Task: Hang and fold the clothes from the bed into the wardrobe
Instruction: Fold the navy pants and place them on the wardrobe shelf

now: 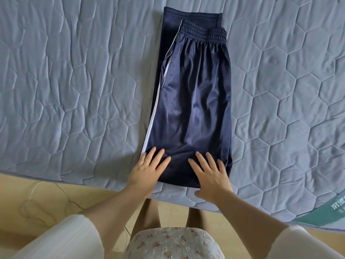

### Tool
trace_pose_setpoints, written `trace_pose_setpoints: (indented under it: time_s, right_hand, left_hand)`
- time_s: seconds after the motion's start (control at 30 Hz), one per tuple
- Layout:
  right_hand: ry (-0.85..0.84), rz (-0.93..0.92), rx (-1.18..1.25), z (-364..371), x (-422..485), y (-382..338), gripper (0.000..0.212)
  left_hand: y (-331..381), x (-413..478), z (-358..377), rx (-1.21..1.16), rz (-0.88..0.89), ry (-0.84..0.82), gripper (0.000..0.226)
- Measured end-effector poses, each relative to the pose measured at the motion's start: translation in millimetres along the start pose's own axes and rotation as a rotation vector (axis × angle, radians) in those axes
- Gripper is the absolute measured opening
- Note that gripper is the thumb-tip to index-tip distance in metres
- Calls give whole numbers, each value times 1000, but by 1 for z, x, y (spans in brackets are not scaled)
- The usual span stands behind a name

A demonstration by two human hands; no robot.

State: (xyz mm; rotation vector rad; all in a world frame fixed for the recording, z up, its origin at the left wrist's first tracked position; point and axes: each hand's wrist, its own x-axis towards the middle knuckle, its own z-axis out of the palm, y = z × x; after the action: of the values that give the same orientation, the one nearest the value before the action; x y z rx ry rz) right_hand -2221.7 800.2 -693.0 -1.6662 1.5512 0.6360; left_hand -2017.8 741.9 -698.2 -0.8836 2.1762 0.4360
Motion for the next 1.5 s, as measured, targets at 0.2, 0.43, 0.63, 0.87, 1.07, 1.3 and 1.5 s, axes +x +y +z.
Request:
trace_pose_setpoints:
  time_s: [0.2, 0.43, 0.63, 0.87, 1.07, 1.3, 1.5]
  right_hand:
    - [0, 74, 54, -5, 18, 13, 71]
    - [-221, 55, 332, -27, -8, 7, 59]
    - [-573, -70, 398, -49, -64, -11, 22]
    - [-289, 71, 469, -115, -70, 1, 27]
    - [338, 220, 307, -199, -51, 36, 15]
    - [563, 407, 635, -224, -7, 62, 70]
    - [324, 524, 998, -165, 33, 66, 74]
  left_hand:
    - [-20, 17, 0, -55, -22, 9, 76]
    - [-25, -4, -27, -227, 77, -189, 60]
    - [-24, -53, -59, -616, 2, -593, 19]
    - [-51, -56, -121, -787, -68, -392, 24]
    - [-87, -17, -219, -754, -83, 8, 22]
    - [-107, 46, -249, -832, -218, 513, 79]
    - [-79, 77, -164, -1111, -438, 282, 101]
